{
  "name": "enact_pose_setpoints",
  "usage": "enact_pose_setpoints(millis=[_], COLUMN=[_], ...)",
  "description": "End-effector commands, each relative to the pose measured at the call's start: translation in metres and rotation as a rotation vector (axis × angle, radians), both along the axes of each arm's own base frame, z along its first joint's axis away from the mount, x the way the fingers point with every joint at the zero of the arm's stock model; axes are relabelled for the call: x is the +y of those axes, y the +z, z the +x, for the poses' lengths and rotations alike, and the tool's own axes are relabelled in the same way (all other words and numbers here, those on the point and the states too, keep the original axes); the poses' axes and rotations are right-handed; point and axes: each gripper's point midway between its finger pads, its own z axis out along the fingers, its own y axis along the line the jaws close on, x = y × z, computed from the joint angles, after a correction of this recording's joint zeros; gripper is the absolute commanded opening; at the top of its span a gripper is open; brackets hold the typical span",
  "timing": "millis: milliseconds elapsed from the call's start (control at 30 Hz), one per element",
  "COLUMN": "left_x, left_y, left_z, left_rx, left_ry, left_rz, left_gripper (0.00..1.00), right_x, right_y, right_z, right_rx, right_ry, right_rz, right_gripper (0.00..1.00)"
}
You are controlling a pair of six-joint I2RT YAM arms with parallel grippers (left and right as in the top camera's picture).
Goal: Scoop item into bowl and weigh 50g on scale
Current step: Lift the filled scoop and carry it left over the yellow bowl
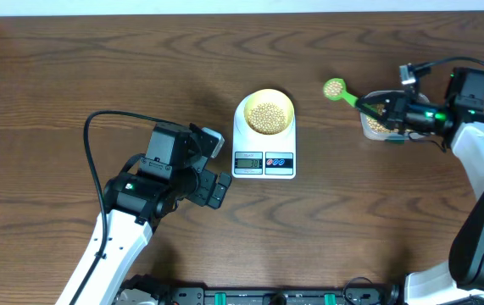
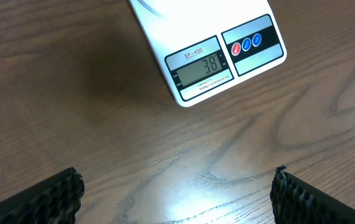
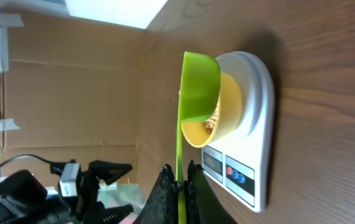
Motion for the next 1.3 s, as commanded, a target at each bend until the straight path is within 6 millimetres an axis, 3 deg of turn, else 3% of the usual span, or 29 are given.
enact_pose_setpoints(millis=[0,233,567,800,1267], left_x=[0.002,0.002,0.002,0.002,0.002], left_y=[-0.001,-0.001,-0.001,-0.001,-0.001], left_z=[0.001,0.001,0.001,0.001,0.001], left_rx=[0.001,0.001,0.001,0.001,0.001], left_ry=[0.011,0.011,0.011,0.011,0.011], left_rz=[0.004,0.004,0.004,0.004,0.004], left_gripper=[0.98,0.98,0.98,0.98,0.98], right_x=[0.019,0.047,0.088,0.111,0.135], right_y=[0.002,0.001,-0.007,-0.016,-0.021], right_z=[-0.002,0.005,0.000,-0.001,-0.011], right_rx=[0.059,0.078,0.055,-0.085,-0.365], right_ry=[0.031,0.040,0.095,0.149,0.302], right_rz=[0.054,0.027,-0.046,-0.167,-0.292], right_gripper=[0.01,0.01,0.01,0.01,0.01])
